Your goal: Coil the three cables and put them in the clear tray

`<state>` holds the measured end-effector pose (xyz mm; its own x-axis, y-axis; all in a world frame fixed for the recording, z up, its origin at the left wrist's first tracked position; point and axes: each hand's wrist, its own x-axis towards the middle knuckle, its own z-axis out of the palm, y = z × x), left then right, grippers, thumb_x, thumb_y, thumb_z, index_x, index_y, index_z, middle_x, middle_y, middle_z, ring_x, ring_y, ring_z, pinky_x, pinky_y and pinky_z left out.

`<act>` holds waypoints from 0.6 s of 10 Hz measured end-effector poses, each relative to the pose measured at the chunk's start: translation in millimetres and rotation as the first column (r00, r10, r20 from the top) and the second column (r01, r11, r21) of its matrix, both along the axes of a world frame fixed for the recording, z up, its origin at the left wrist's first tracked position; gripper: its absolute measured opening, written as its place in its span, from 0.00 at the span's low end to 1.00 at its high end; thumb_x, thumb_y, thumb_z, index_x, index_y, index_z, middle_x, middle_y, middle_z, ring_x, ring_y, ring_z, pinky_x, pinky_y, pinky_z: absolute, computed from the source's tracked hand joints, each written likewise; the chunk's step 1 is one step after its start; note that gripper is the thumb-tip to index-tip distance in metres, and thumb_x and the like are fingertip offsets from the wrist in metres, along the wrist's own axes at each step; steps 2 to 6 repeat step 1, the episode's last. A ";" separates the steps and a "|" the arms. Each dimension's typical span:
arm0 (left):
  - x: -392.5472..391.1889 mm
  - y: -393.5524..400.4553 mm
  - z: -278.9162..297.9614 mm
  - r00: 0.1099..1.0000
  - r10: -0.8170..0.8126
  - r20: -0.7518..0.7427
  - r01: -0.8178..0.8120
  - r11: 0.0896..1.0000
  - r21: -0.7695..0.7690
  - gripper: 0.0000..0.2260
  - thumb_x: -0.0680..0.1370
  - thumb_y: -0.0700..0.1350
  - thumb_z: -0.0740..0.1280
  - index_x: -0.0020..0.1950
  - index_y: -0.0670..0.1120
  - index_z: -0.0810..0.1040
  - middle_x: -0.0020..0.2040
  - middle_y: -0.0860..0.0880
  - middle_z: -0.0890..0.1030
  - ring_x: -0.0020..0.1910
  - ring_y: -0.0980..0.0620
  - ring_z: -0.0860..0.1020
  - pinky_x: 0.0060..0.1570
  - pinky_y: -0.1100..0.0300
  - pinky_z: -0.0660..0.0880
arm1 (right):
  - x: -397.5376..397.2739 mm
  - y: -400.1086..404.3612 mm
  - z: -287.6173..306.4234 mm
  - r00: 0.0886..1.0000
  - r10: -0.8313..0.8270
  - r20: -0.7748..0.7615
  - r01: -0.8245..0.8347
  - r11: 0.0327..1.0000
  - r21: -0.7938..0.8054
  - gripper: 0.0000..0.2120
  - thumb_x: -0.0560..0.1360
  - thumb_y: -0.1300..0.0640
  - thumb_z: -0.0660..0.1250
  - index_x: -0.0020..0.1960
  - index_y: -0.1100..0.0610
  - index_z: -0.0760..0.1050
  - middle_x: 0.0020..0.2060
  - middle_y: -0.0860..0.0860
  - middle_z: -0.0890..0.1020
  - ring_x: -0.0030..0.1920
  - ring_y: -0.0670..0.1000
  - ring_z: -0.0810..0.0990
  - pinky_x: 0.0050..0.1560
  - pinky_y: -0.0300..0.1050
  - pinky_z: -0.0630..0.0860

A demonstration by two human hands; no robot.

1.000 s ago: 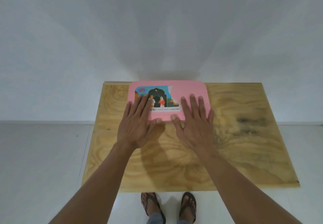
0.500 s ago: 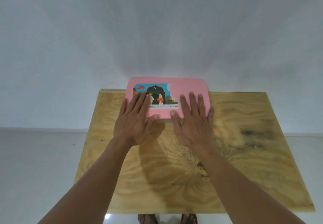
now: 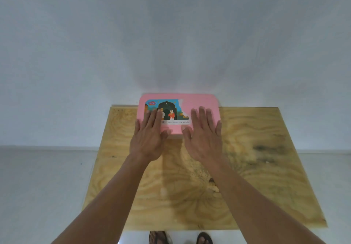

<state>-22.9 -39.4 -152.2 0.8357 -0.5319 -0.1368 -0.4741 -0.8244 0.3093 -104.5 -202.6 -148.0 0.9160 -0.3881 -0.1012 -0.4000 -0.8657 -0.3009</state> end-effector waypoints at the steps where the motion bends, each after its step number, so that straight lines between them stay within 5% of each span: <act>1: -16.9 -0.1 18.5 0.999 0.030 -0.044 -0.032 0.998 -0.046 0.31 0.82 0.61 0.46 0.81 0.49 0.42 0.82 0.52 0.44 0.80 0.51 0.41 0.78 0.45 0.44 | -6.6 6.1 23.4 0.999 -0.028 0.024 0.026 0.996 0.082 0.29 0.84 0.43 0.49 0.82 0.48 0.45 0.82 0.49 0.44 0.81 0.52 0.40 0.80 0.60 0.43; 6: -16.9 -0.1 18.5 0.999 0.030 -0.044 -0.032 0.998 -0.046 0.31 0.82 0.61 0.46 0.81 0.49 0.42 0.82 0.52 0.44 0.80 0.51 0.41 0.78 0.45 0.44 | -6.6 6.1 23.4 0.999 -0.028 0.024 0.026 0.996 0.082 0.29 0.84 0.43 0.49 0.82 0.48 0.45 0.82 0.49 0.44 0.81 0.52 0.40 0.80 0.60 0.43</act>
